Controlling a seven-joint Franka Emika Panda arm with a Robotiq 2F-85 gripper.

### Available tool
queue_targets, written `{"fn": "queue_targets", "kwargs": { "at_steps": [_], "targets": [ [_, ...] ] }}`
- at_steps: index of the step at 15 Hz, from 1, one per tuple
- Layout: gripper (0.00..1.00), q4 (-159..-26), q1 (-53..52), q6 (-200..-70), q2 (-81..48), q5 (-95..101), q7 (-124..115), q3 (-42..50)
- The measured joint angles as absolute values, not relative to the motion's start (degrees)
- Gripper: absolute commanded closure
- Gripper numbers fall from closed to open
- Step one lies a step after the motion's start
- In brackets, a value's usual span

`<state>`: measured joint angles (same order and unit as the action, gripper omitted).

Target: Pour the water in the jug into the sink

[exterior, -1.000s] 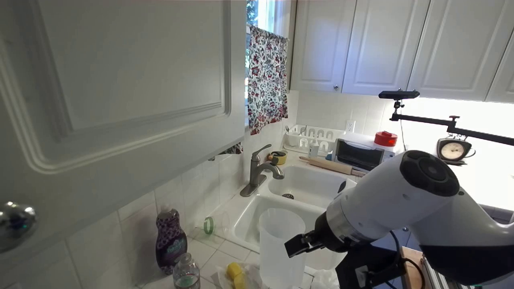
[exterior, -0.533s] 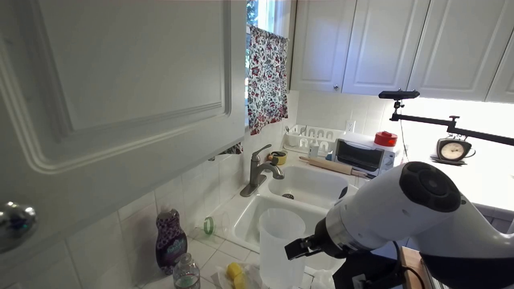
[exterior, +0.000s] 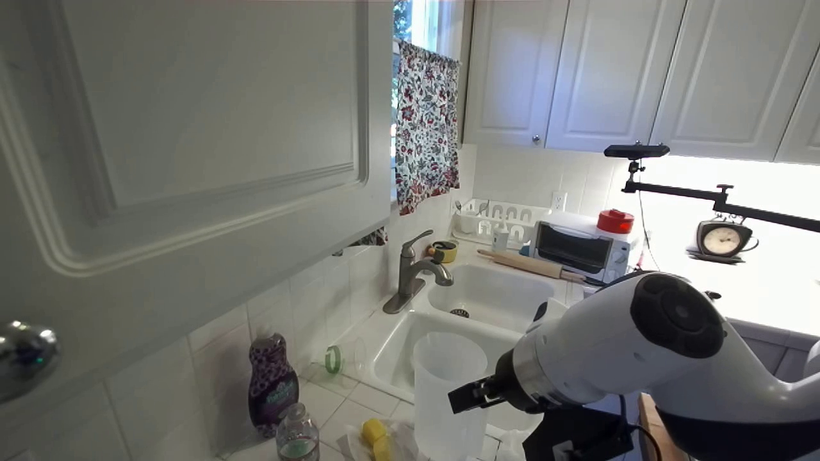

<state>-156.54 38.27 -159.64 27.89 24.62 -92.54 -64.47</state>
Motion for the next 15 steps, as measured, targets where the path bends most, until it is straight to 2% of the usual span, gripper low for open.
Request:
{"fn": "queue_targets", "kwargs": {
  "at_steps": [7, 8, 9, 15],
  "targets": [
    [0.00, -156.3, 45.9, -163.7, 30.2, 24.6, -92.5, -71.6],
    [0.25, -156.3, 46.9, -164.3, 30.7, 24.4, -92.5, -72.6],
    [0.26, -156.2, 47.9, -164.8, 31.3, 24.1, -92.5, -73.7],
    [0.70, -155.5, 52.2, -165.5, 33.7, 20.7, -91.6, -79.7]
  ]
}}
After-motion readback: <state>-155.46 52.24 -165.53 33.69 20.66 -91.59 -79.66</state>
